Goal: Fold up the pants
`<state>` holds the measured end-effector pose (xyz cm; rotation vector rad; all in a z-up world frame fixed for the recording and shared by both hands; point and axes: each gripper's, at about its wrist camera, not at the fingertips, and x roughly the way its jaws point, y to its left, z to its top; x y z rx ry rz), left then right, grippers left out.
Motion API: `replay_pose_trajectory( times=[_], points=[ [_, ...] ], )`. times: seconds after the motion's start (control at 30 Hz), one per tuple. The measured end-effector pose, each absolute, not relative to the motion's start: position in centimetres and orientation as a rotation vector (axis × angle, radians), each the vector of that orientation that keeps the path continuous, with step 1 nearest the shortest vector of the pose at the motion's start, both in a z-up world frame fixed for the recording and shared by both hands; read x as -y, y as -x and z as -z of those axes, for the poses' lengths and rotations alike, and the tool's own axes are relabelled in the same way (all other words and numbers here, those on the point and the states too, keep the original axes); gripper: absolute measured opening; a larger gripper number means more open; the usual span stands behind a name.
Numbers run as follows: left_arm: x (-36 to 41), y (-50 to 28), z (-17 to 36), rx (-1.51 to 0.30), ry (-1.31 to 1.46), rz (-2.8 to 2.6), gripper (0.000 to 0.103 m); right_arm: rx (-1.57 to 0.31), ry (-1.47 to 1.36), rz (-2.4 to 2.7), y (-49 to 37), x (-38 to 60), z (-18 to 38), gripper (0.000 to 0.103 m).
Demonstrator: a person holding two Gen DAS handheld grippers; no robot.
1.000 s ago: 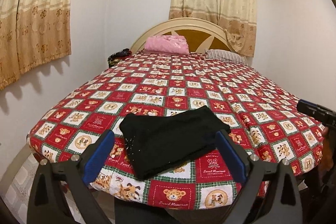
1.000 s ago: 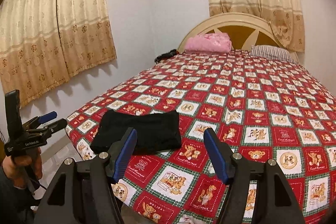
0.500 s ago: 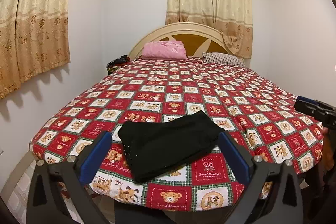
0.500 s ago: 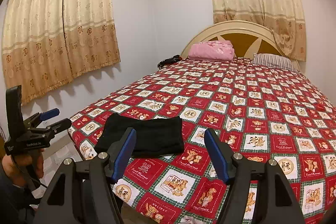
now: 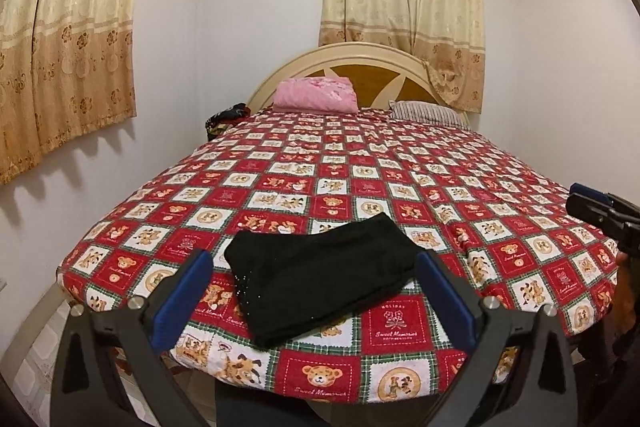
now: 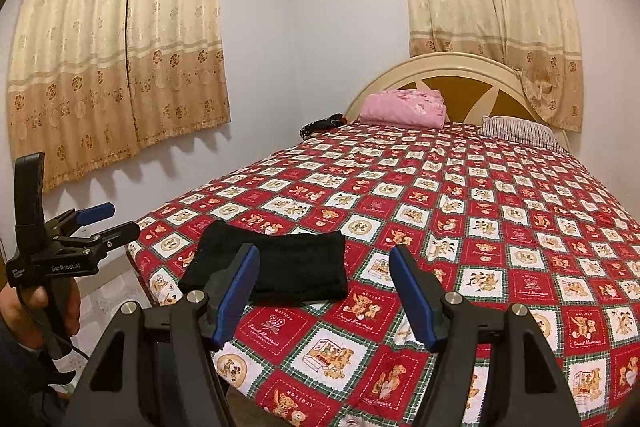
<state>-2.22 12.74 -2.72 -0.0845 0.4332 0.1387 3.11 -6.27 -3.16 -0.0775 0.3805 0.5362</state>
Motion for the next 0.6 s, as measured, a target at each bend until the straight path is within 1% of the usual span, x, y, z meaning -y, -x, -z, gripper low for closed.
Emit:
replay_pose_trajectory(
  times=[0.37,0.6],
  points=[
    [-12.6,2.0,3.1,-0.453,0.078,-0.136,0.103,-0.381,0.083,-0.537,-3.1,6.1,3.0,0.069],
    [-12.4,2.0,3.8,-0.429,0.055,-0.137,0.103,-0.387,0.089,-0.533,-3.2,6.0,3.2,0.069]
  ],
)
